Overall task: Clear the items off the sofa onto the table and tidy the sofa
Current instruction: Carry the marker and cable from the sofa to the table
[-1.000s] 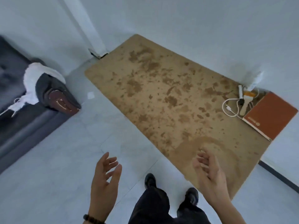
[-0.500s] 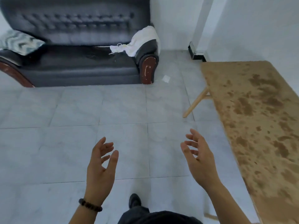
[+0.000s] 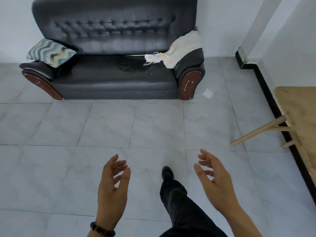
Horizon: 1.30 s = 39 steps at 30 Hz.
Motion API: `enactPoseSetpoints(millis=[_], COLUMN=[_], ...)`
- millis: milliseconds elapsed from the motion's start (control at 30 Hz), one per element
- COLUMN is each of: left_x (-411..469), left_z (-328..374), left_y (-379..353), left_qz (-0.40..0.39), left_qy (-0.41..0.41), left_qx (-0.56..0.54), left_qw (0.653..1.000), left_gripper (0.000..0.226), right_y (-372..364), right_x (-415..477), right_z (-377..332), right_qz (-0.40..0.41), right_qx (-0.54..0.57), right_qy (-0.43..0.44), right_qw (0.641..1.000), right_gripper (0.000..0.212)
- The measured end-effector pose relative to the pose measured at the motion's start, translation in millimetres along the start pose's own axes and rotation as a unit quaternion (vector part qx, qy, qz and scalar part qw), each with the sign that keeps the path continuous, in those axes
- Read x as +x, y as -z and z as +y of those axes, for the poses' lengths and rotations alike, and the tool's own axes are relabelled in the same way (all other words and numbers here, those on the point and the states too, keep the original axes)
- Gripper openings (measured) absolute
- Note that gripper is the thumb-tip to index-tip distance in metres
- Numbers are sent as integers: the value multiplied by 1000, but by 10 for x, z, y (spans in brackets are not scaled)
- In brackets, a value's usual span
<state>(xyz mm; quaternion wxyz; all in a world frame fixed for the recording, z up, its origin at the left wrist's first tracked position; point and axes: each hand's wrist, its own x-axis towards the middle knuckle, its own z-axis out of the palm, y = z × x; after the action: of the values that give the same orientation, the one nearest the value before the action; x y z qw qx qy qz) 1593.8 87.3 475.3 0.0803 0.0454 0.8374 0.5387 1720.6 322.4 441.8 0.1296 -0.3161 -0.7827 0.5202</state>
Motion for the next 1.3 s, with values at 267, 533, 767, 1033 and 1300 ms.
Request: enactPoseSetpoints(millis=[267,533,767,1033,1300], left_x=[2252,4025,5978,8216,9814], left_z=[708,728,372,816,729], left_y=[30,203,253,380,-203], left_qz=[31,97,56,-29,-101], left_qy=[-22,6,46,-19,-1], left_qx=[20,-15,-24,23,48], left_qw=[999,995,997,999,994], left_gripper=[41,48,44,39,39], right_y=[-653,-1647,-2782,-3429,-3960], right_x=[2407,4326,5729,7206,8519], right_z=[-1010,-1853,-2155,-2949,-2805], right_qz=[-47,-119,-124,-43,-4], right_qx=[3,-40,-66,-5,40], right_qy=[30,63,25,-5,-113], right_qw=[998,990,990,999,993], right_gripper=[45,44,42,45,40])
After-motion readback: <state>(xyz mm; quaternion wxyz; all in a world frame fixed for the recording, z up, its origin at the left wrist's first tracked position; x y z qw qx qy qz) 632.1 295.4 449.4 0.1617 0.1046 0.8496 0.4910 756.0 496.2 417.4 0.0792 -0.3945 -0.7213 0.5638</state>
